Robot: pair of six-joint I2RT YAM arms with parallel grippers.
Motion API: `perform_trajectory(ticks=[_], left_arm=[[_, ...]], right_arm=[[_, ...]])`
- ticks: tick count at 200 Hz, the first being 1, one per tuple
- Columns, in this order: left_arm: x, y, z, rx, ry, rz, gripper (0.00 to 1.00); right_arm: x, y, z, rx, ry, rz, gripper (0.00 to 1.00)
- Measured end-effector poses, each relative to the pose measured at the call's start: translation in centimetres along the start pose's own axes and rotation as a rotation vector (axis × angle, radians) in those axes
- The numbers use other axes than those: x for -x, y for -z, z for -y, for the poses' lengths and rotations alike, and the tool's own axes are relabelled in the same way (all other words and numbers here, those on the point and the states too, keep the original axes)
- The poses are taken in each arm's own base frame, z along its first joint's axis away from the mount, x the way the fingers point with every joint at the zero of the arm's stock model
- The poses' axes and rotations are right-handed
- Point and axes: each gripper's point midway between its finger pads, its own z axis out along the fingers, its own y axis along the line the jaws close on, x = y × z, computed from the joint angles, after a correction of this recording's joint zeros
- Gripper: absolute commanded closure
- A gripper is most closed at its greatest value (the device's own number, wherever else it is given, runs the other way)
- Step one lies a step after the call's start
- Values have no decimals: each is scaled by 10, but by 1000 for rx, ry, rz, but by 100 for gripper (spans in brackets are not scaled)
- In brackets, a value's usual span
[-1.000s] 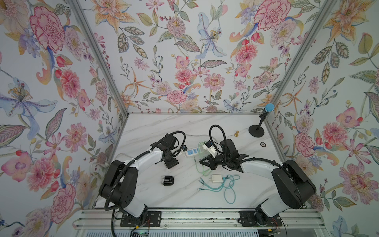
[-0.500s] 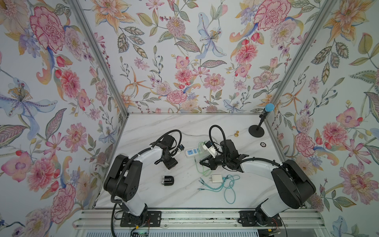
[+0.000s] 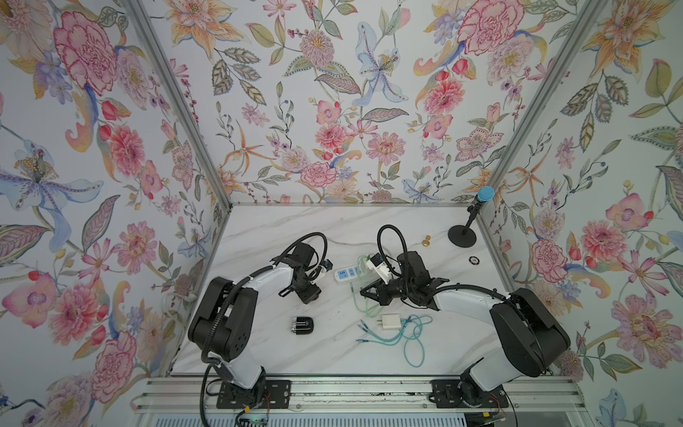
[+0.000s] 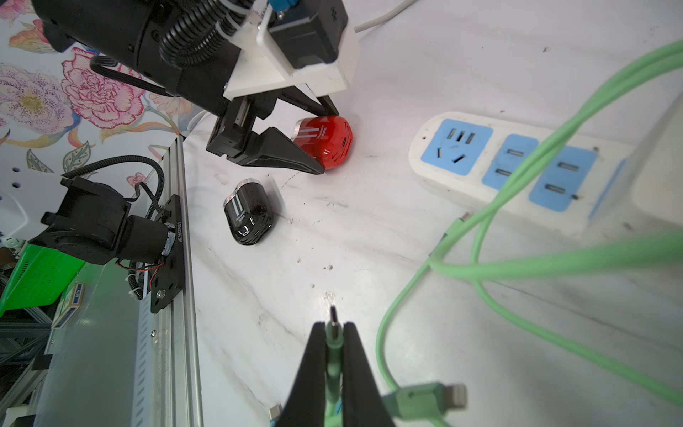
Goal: Charge the electric shaver
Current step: Pick up the electric shaver from the center of the board.
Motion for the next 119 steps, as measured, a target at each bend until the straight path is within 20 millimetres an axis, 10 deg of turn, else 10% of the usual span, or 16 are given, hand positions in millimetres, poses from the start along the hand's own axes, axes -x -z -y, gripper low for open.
perform_trajectory(ticks=[59, 119], left_arm=[[18, -5, 17, -10, -59, 38, 38], [11, -14, 16, -4, -59, -4, 33]], right_arm=[[7, 12, -5, -33, 21, 30, 100], [6, 15, -5, -50, 24, 34, 100]])
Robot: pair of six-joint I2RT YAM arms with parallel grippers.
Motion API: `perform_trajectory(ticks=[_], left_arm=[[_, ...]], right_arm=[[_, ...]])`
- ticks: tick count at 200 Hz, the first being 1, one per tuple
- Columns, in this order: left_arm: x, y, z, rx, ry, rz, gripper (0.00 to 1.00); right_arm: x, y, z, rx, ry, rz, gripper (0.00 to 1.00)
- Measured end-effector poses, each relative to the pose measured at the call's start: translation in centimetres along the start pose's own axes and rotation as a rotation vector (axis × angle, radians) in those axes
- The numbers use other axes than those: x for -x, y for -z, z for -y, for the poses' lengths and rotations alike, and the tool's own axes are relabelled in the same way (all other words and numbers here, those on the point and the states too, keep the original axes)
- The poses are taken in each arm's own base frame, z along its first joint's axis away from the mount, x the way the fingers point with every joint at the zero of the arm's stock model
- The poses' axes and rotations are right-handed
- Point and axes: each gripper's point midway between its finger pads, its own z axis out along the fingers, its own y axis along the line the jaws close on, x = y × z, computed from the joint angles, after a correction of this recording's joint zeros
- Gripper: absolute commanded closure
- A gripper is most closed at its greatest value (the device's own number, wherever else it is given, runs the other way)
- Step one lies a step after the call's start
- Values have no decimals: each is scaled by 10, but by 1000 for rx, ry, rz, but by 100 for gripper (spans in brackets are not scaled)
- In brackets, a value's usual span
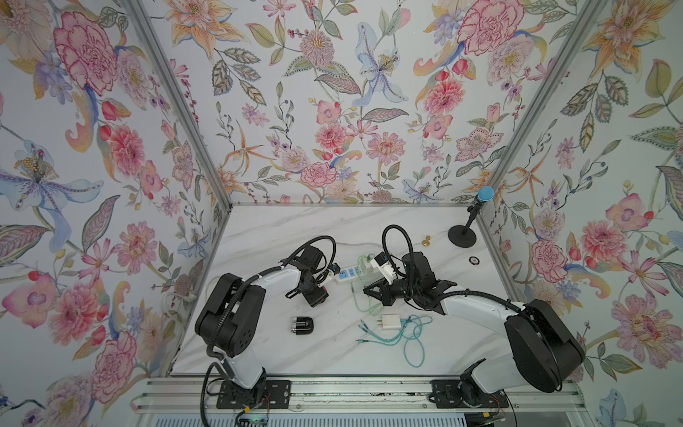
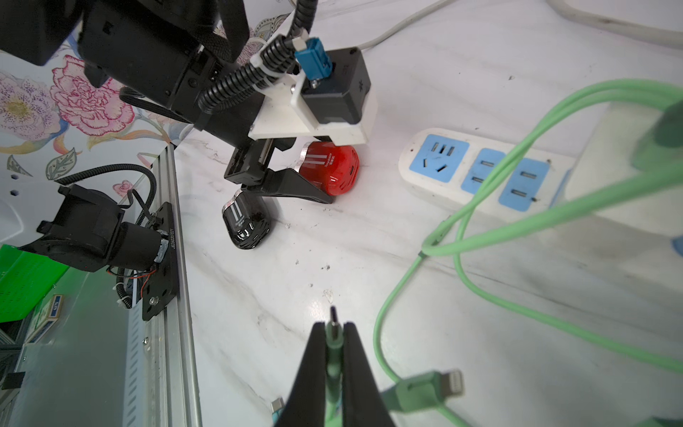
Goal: Charge the electric shaver
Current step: Pick up the electric shaver from the center of the board.
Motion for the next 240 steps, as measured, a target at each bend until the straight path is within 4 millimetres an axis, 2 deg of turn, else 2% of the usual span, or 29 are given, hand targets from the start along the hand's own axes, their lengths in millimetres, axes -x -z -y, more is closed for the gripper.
perform_trajectory(ticks=[76, 116, 134, 163, 188, 204, 224, 240], left_arm=[[-2, 0, -1, -2, 10, -4, 38], [-2, 0, 0, 1, 17, 6, 55], [-2, 1, 0, 7, 19, 20, 70], [-9, 7, 5, 16, 16, 43, 80], [1, 33, 3, 58, 2, 119, 84], [15, 56, 0, 98, -21, 192, 100], [33, 81, -1, 150, -63, 261, 100], [43, 96, 8, 187, -127, 299, 100]], right_arm=[[-4, 0, 1, -3, -12, -16, 100], [-6, -1, 2, -4, -17, -23, 100], [-9, -1, 3, -10, -23, -31, 100], [-14, 0, 10, -50, -37, -71, 100], [-10, 2, 16, -95, -37, -105, 100], [0, 6, 17, -116, -24, -118, 100], [16, 11, 15, -127, 5, -136, 100], [26, 14, 11, -127, 34, -167, 100]])
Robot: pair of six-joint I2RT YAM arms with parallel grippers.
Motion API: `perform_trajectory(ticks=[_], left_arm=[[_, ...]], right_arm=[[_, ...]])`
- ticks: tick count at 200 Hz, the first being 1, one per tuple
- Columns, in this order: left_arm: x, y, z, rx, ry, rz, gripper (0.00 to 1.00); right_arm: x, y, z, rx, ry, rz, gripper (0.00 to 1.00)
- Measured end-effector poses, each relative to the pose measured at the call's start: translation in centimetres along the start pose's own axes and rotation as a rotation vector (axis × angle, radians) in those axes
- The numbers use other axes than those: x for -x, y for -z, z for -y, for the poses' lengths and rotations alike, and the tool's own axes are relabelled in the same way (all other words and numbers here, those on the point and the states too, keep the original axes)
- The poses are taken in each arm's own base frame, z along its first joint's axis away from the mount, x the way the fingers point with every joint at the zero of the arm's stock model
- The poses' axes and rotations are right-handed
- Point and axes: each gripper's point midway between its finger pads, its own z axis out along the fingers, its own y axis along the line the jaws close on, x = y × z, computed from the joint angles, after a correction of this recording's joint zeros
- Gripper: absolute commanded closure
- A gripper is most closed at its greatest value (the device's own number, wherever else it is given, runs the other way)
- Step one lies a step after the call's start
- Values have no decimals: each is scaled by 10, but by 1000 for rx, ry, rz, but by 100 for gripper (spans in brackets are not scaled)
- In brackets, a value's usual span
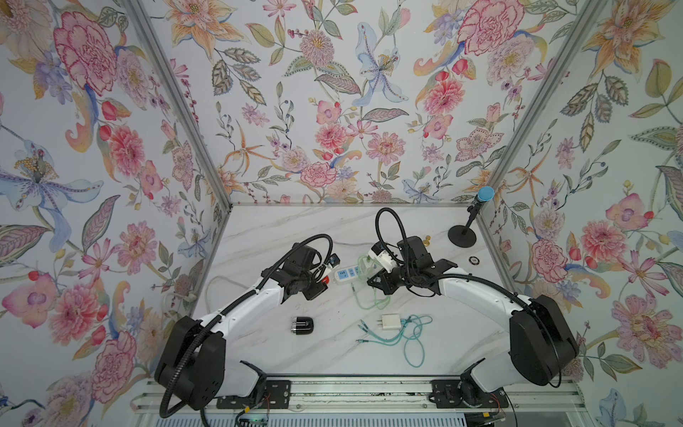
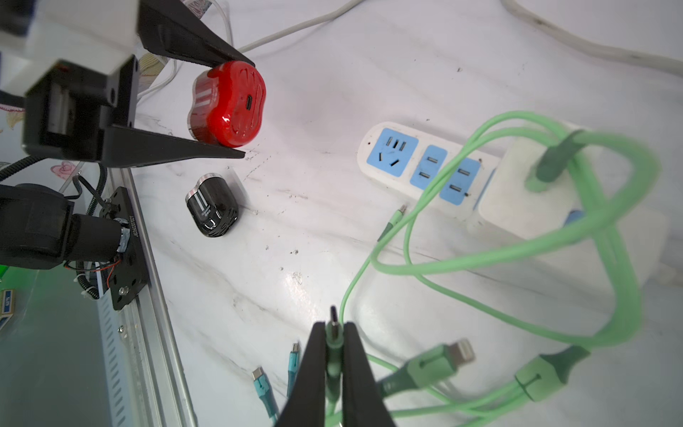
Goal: Charge the electric shaver
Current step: Pick up the electric shaver from the center of the board, then insert the charging cable into the electric shaver.
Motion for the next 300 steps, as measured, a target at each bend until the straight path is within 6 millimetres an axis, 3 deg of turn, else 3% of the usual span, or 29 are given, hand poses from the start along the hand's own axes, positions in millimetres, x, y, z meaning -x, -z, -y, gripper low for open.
perform_trajectory(ticks=[21, 40, 72, 129, 180, 300], left_arm=[[14, 16, 18, 25, -119, 57, 100], [14, 29, 34, 41, -219, 97, 100], [10, 48, 41, 99, -332, 172, 100], [26, 56, 56, 107, -491, 244, 100], [32, 60, 77, 89, -605, 284, 100], [27, 57, 91, 56, -700, 261, 100]], right_arm=[[3, 9, -7, 7, 34, -50, 100], [1, 17, -19, 39, 62, -96, 100], [-4, 25, -49, 122, 118, -166, 100], [-26, 4, -96, 250, 185, -316, 100], [-14, -3, -102, 277, 220, -326, 100], [-17, -8, -116, 334, 241, -348, 100]])
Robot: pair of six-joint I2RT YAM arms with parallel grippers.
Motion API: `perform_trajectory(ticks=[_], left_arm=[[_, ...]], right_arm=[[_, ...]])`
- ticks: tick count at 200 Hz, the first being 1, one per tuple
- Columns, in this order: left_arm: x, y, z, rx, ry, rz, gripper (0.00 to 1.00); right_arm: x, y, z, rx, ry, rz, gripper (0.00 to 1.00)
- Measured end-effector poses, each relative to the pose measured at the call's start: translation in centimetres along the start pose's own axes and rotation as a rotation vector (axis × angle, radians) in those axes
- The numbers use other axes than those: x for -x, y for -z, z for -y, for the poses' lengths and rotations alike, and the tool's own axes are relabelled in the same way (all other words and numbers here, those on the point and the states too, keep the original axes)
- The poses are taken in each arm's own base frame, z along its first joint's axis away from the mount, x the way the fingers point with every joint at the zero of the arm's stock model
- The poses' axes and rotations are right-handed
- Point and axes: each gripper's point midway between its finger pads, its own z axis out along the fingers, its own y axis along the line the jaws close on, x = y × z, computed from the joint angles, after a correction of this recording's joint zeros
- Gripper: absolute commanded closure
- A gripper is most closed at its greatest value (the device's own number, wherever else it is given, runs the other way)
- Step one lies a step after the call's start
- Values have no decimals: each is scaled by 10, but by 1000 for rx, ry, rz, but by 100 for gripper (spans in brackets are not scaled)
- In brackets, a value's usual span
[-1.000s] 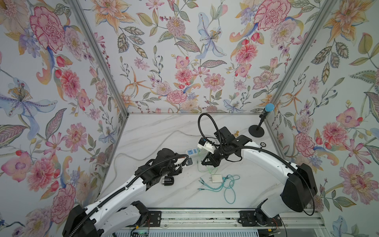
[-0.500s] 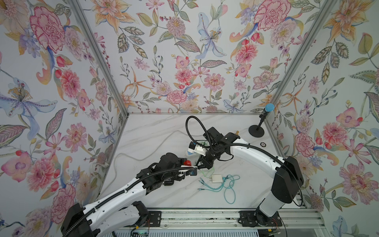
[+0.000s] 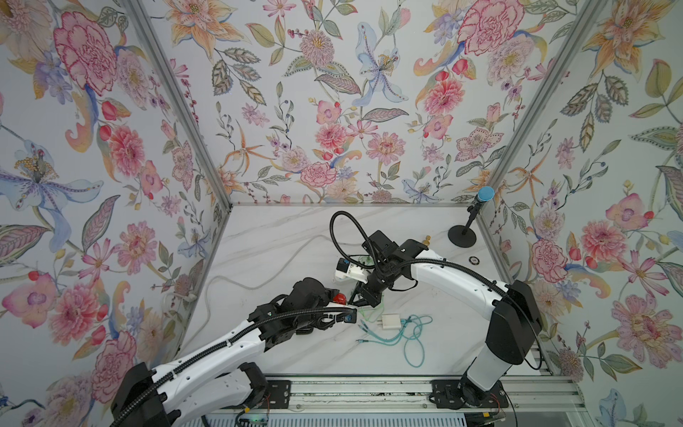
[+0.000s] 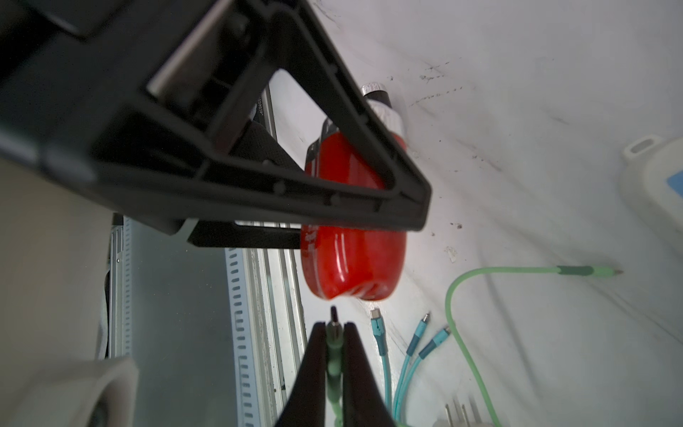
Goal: Charge the electric shaver
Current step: Insert the charging cable into the electric shaver.
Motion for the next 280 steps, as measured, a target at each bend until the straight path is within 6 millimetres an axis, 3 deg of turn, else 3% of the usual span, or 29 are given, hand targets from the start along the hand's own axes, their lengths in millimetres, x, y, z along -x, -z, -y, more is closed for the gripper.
perform_trajectory(ticks=[190, 280], left_arm=[[1, 2, -4, 23, -6, -9, 100], [12, -3, 8, -12, -143, -14, 100]], right_arm=[[-1, -7, 3, 18, -8, -18, 100], [-18, -11, 1, 45, -57, -84, 100]])
